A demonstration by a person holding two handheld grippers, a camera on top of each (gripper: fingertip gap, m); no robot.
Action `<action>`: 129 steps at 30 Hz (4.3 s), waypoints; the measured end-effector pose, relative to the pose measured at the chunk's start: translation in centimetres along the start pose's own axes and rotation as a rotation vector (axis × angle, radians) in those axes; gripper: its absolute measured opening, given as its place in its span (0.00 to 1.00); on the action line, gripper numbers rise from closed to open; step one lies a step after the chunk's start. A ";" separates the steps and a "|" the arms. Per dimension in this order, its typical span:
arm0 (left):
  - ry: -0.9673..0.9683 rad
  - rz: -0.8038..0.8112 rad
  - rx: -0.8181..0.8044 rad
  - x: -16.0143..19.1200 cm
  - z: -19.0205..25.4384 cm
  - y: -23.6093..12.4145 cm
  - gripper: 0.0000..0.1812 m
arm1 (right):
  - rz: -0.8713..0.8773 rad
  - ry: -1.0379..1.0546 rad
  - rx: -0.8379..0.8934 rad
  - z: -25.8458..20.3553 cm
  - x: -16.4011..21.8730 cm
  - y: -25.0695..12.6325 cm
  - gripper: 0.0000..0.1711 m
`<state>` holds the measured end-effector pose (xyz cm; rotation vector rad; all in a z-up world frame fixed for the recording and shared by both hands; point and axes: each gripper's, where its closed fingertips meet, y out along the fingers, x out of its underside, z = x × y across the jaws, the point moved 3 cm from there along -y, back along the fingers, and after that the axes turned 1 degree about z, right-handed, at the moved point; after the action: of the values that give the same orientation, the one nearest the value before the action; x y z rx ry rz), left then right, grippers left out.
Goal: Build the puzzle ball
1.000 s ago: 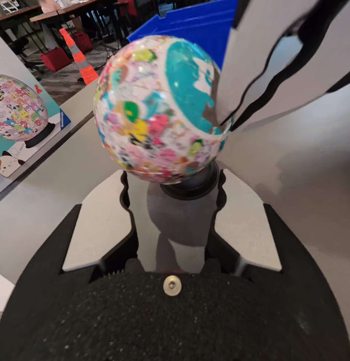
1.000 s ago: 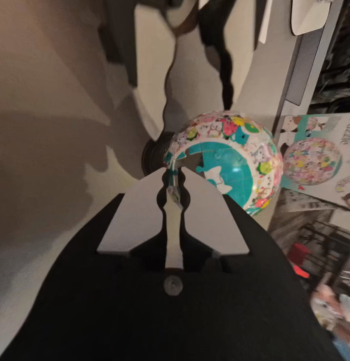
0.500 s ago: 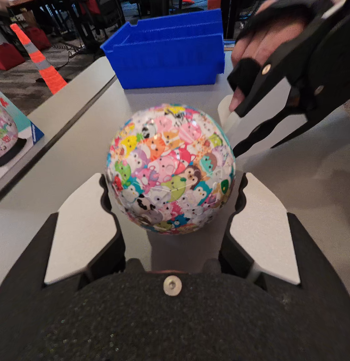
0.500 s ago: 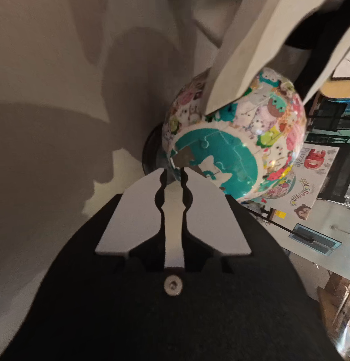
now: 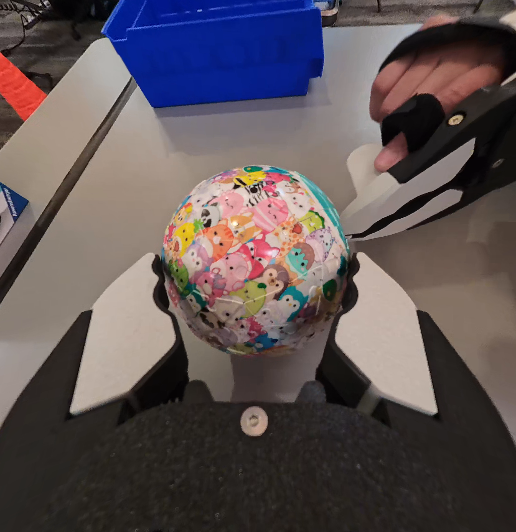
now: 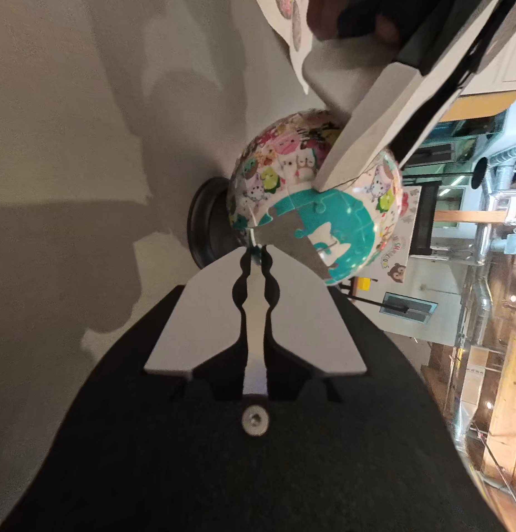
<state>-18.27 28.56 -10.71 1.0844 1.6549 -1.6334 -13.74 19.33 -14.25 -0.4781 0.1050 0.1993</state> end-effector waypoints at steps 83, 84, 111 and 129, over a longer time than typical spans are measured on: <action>-0.206 0.161 0.071 3.6 -0.4 1.0 0.60 | 0.323 0.843 0.032 7.5 -2.1 -3.0 0.00; -0.206 0.161 0.071 3.5 -0.4 1.0 0.60 | 0.304 0.851 0.045 7.3 -1.9 -2.2 0.00; 0.142 0.015 0.125 -0.3 -1.4 3.8 0.69 | 0.438 1.640 -0.298 5.0 2.1 0.6 0.07; 0.012 0.054 0.057 0.9 1.0 2.9 0.67 | 0.201 1.000 -0.190 5.2 -2.1 -1.0 0.01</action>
<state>-16.43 27.48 -13.13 1.1591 1.5811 -1.6511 -15.31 20.54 -8.90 -0.7227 1.1224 0.1511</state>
